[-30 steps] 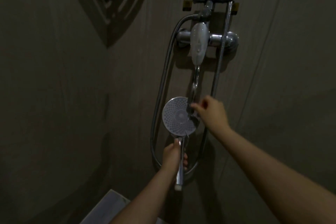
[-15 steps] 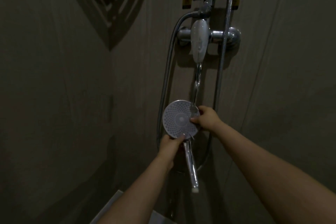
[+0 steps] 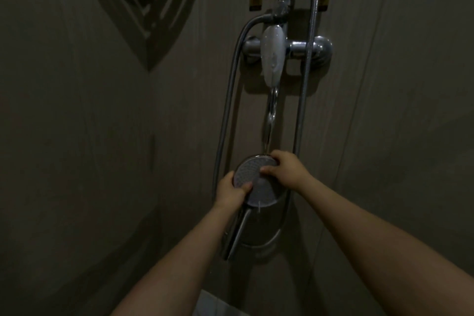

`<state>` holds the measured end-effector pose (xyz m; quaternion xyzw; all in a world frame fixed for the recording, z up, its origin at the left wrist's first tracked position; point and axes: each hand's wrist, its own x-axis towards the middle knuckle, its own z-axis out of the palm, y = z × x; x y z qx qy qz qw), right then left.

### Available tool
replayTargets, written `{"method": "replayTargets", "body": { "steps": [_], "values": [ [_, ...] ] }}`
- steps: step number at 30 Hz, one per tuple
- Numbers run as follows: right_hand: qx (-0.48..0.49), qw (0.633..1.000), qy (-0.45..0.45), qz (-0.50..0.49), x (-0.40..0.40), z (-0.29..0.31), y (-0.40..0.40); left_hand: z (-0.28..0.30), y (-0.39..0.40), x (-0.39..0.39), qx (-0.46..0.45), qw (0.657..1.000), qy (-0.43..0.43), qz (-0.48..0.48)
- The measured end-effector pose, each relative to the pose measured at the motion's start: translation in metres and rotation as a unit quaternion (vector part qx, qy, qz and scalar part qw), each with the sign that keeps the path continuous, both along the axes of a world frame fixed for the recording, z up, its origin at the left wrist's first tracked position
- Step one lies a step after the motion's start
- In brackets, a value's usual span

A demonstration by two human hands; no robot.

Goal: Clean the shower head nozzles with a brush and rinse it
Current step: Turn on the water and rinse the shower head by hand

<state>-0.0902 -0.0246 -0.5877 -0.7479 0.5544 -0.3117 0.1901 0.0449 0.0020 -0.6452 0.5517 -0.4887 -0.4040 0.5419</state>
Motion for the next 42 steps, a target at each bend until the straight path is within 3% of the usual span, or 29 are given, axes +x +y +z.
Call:
{"method": "replayTargets", "body": {
  "steps": [3,9,12,15,21,22,23,25,27,32,39,42],
  "values": [
    [0.015,0.991,-0.127,-0.039,-0.005,-0.006,-0.003,-0.005,-0.002,0.004,0.014,0.999,0.033,-0.002],
    [0.045,0.963,-0.215,-0.158,-0.005,-0.018,-0.010,-0.014,-0.002,0.012,-0.045,0.966,-0.251,-0.053],
    [0.069,0.950,-0.232,-0.198,-0.003,-0.020,-0.014,-0.014,-0.003,0.004,-0.112,0.904,-0.410,-0.041],
    [0.088,0.942,-0.236,-0.223,0.001,-0.019,-0.016,-0.019,-0.004,0.001,-0.110,0.841,-0.525,-0.070],
    [0.122,0.942,-0.232,-0.210,0.009,-0.020,-0.012,-0.017,0.003,-0.003,-0.130,0.758,-0.636,-0.060],
    [0.113,0.947,-0.225,-0.200,0.008,-0.020,-0.010,-0.019,0.003,-0.001,-0.123,0.773,-0.616,-0.091],
    [0.104,0.952,-0.217,-0.189,0.007,-0.019,-0.007,-0.019,0.003,0.002,-0.109,0.809,-0.563,-0.128],
    [0.077,0.967,-0.193,-0.151,0.008,-0.018,-0.003,-0.014,0.006,0.004,-0.092,0.920,-0.344,-0.161],
    [0.041,0.980,-0.166,-0.104,0.016,-0.016,0.002,-0.008,0.002,0.004,-0.107,0.979,-0.143,-0.095],
    [-0.037,0.992,-0.110,-0.042,0.037,-0.010,0.009,-0.004,-0.004,0.012,-0.057,0.998,0.011,0.031],
    [-0.047,0.990,-0.124,-0.054,0.034,-0.013,0.008,-0.008,-0.001,0.006,-0.057,0.998,0.016,0.032],
    [-0.023,0.979,-0.195,-0.050,0.018,-0.015,0.000,-0.007,-0.005,0.003,-0.053,0.995,0.067,0.058]
  ]
}}
